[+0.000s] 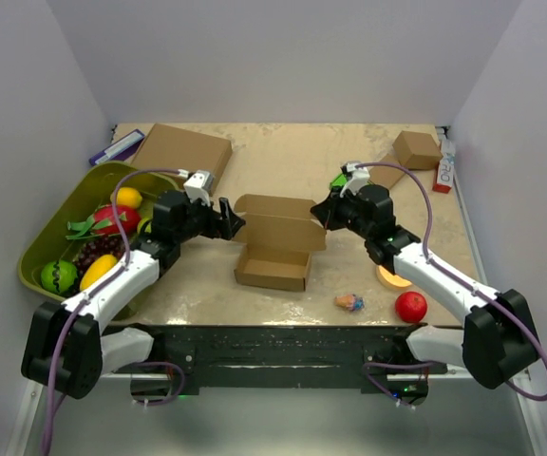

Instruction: Fold the paper box

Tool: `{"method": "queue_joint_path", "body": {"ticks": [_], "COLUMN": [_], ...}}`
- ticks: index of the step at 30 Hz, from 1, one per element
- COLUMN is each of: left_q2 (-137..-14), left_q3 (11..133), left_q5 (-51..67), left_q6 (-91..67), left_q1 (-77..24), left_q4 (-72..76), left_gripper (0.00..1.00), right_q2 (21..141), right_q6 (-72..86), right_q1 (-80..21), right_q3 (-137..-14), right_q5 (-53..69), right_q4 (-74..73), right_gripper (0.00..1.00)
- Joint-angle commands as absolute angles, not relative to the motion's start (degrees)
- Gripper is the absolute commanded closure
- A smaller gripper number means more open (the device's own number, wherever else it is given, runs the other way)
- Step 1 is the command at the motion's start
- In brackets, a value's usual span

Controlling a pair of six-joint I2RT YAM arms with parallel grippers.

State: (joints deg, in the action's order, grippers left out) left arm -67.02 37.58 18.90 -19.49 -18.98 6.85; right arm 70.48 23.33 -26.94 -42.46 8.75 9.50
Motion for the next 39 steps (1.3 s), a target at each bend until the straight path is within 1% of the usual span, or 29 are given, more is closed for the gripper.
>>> {"method": "queue_joint_path", "body": {"ticks": [1, 5, 7, 11, 13, 14, 16, 17, 19, 20, 22, 23, 25, 27, 28, 29, 30, 31, 32, 33, 36, 39], "left_q2": [-66.5, -69.4, -70.5, -71.4, -72.2, -72.7, -73.9, -74.3, -75.2, -75.7, -76.9, -77.3, -77.5, -77.0, -76.1, -75.5, -75.1, -74.2, -73.9, -73.6, -72.9, -72.3], "left_q3": [35.0, 34.2, 34.4, 34.0, 34.2, 34.5, 35.2, 35.4, 36.3, 36.6, 37.4, 37.8, 38.5, 38.8, 38.9, 38.9, 38.8, 38.9, 38.8, 38.8, 38.4, 37.9], "left_q5": [12.1, 10.8, 10.7, 10.7, 10.3, 10.0, 9.2, 8.6, 6.8, 6.2, 5.4, 4.8, 2.9, 0.9, 0.4, 0.2, 0.2, 0.2, 0.2, 0.2, 0.2, 0.5], "left_q6": [-21.4, -21.1, -21.2, -21.8, -21.9, -21.9, -21.8, -21.7, -21.5, -21.4, -21.4, -21.3, -20.6, -19.1, -18.1, -16.2, -15.1, -14.2, -12.8, -12.0, -10.0, -8.8], "left_q1": [-20.8, -22.7, -22.8, -23.7, -24.7, -25.5, -26.4, -27.7, -29.1, -30.2, -31.3, -31.9, -32.6, -32.7, -32.7, -32.7, -32.8, -32.7, -32.8, -32.8, -32.7, -32.8], "left_q4": [11.1, 13.4, 13.7, 15.0, 15.6, 15.3, 15.1, 14.9, 14.6, 14.4, 14.3, 14.2, 14.1, 14.3, 14.6, 15.2, 15.4, 15.5, 15.4, 15.4, 15.2, 15.9], "left_gripper": [0.14, 0.14, 0.16, 0.34, 0.39, 0.46, 0.54, 0.62, 0.70, 0.78, 0.86, 0.95, 1.00, 1.00, 1.00, 1.00, 1.00, 1.00, 1.00, 1.00, 1.00, 1.00], "right_q2": [68.6, 67.7, 67.4, 67.4, 67.5, 67.5, 67.7, 67.6, 67.5, 67.3, 67.3, 67.3, 67.5, 67.8, 67.8, 67.6, 67.0, 66.5, 66.0, 65.0, 64.2, 64.6], "right_q6": [22.1, 22.4, 22.4, 22.2, 22.3, 22.2, 22.1, 22.1, 22.0, 22.0, 21.9, 21.8, 21.8, 21.9, 21.4, 21.6, 21.5, 21.0, 20.8, 20.7, 20.0, 19.3], "right_q1": [-26.9, -26.9, -26.9, -26.8, -26.9, -26.8, -26.9, -26.8, -26.9, -26.9, -26.9, -26.9, -27.0, -26.9, -26.9, -27.0, -26.9, -26.9, -26.8, -26.9, -26.9, -26.9], "right_q3": [-42.3, -41.0, -41.1, -41.2, -41.2, -41.3, -41.3, -41.3, -41.3, -41.2, -41.3, -41.6, -42.1, -43.9, -44.3, -44.6, -44.5, -44.2, -43.7, -43.3, -41.3, -39.6], "right_q5": [10.7, 12.0, 12.0, 11.5, 11.4, 11.3, 10.9, 10.5, 9.9, 9.3, 8.9, 8.7, 8.3, 6.7, 6.4, 6.3, 5.5, 4.9, 4.3, 4.1, 3.8, 1.7], "right_q4": [11.4, 13.1, 12.7, 12.1, 12.2, 12.3, 12.4, 12.4, 12.5, 12.5, 12.5, 12.4, 11.3, 8.6, 6.1, 5.0, 4.2, 2.9, 2.2, 1.2, 0.9, 2.2], "right_gripper": [1.00, 1.00, 1.00, 1.00, 1.00, 1.00, 1.00, 1.00, 1.00, 1.00, 1.00, 1.00, 1.00, 0.89, 0.79, 0.57, 0.44, 0.35, 0.20, 0.16, 0.09, 0.07]}}
